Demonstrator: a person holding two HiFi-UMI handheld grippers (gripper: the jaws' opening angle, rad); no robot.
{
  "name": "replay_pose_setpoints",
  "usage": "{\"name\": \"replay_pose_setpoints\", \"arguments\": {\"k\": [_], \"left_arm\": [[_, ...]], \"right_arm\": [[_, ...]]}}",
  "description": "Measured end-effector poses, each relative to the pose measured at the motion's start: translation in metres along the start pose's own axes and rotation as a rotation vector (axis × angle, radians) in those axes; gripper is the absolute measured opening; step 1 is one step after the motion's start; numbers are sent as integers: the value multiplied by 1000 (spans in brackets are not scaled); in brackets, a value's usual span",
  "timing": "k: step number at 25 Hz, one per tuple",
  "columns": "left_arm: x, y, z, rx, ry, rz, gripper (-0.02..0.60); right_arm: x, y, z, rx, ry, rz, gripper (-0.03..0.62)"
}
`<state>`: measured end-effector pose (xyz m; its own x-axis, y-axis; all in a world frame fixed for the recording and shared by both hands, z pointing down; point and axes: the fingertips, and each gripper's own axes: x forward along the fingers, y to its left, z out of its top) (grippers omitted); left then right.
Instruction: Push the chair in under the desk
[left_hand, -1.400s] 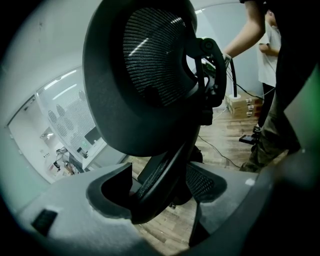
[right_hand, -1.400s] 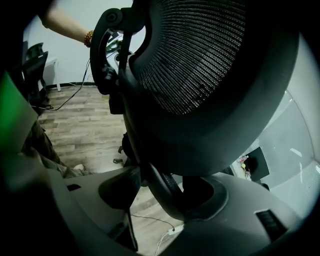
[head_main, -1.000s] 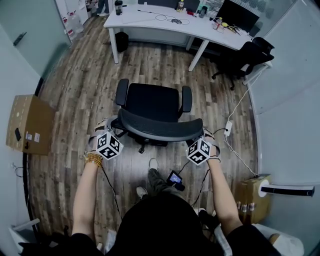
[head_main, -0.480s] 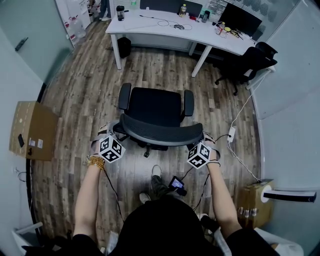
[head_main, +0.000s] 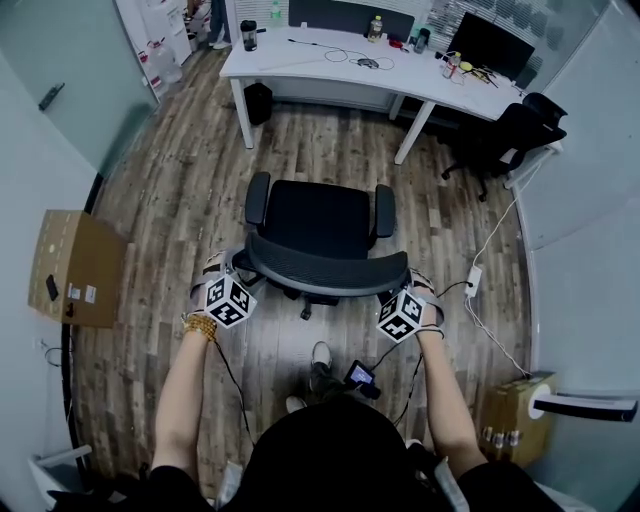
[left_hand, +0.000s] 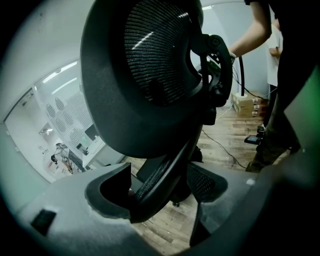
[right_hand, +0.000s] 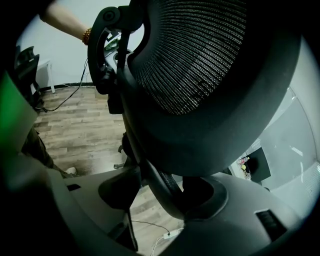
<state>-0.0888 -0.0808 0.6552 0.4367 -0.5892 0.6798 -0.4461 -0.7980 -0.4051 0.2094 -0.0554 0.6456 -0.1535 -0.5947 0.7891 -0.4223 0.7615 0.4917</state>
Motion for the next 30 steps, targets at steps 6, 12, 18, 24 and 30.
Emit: {"name": "replay_pose_setpoints", "arguments": {"k": [6,12,18,24,30], "left_arm": [[17,16,4,-3,26,1,348],[27,41,-2,-8,60,-9,347],[45,57,-2,-25,77,-3,350],[55,75,-1,-27,111,3,354],[62,89,-4,-19,109,12,356]], "right_arm": [[15,-19,3,-10,-15,-5,256],[33,-38,20,-24,-24,0,255],[49,-54,23,-33,-26,3,255],[59,-68,31,-33,-31,-6,255],[70,-76,39,-27,-17,-3,255]]}}
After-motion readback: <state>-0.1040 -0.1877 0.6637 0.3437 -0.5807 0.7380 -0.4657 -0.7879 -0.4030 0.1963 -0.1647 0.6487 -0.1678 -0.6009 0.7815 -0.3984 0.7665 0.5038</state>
